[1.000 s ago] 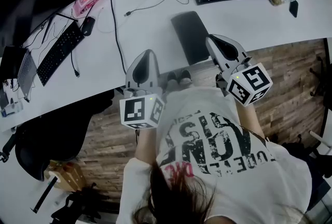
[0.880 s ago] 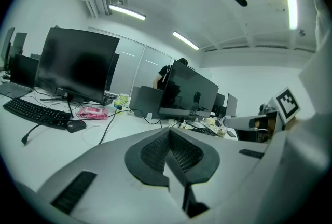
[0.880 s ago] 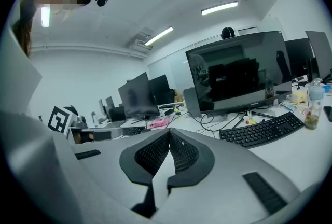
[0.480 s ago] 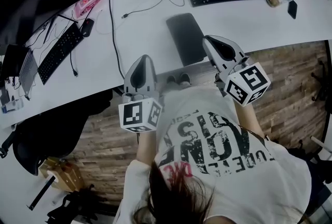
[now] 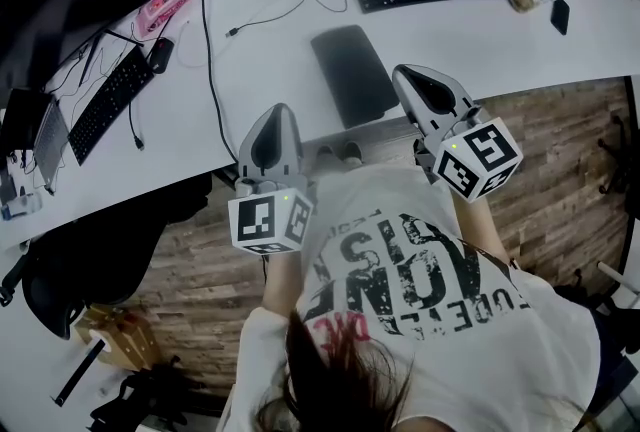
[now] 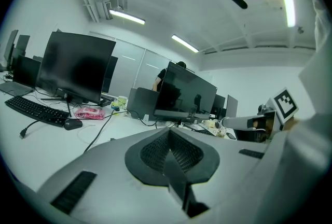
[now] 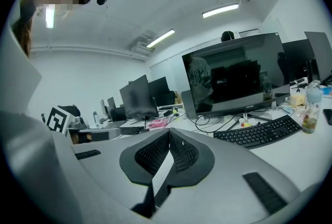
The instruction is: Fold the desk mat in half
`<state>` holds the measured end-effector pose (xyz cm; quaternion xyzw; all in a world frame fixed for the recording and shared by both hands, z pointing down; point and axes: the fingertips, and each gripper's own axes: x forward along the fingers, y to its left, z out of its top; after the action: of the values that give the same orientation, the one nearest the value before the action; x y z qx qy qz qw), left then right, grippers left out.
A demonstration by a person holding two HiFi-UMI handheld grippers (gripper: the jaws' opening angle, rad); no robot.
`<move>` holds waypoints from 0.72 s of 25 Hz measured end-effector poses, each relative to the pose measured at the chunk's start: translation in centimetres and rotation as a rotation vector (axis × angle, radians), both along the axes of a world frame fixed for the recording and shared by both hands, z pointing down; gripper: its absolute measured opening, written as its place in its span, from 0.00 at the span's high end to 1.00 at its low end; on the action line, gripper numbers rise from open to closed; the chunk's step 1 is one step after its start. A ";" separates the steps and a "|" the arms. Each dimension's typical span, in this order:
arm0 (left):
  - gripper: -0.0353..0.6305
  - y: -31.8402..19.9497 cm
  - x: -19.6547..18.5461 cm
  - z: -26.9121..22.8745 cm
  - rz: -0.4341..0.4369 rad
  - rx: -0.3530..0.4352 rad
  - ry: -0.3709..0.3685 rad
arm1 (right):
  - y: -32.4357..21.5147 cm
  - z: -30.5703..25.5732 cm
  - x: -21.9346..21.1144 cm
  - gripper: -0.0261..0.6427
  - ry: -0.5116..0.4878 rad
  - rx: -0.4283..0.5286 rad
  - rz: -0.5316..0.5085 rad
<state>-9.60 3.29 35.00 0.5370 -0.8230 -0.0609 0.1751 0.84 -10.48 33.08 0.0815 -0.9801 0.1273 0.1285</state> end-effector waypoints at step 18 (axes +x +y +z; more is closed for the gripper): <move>0.94 -0.8 -0.5 0.5 0.022 -0.012 0.018 | -0.8 0.5 -0.2 0.96 0.016 -0.011 0.027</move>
<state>-10.13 2.52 35.48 0.5444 -0.8158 -0.0590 0.1862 0.69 -11.33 33.59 0.0947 -0.9772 0.1339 0.1348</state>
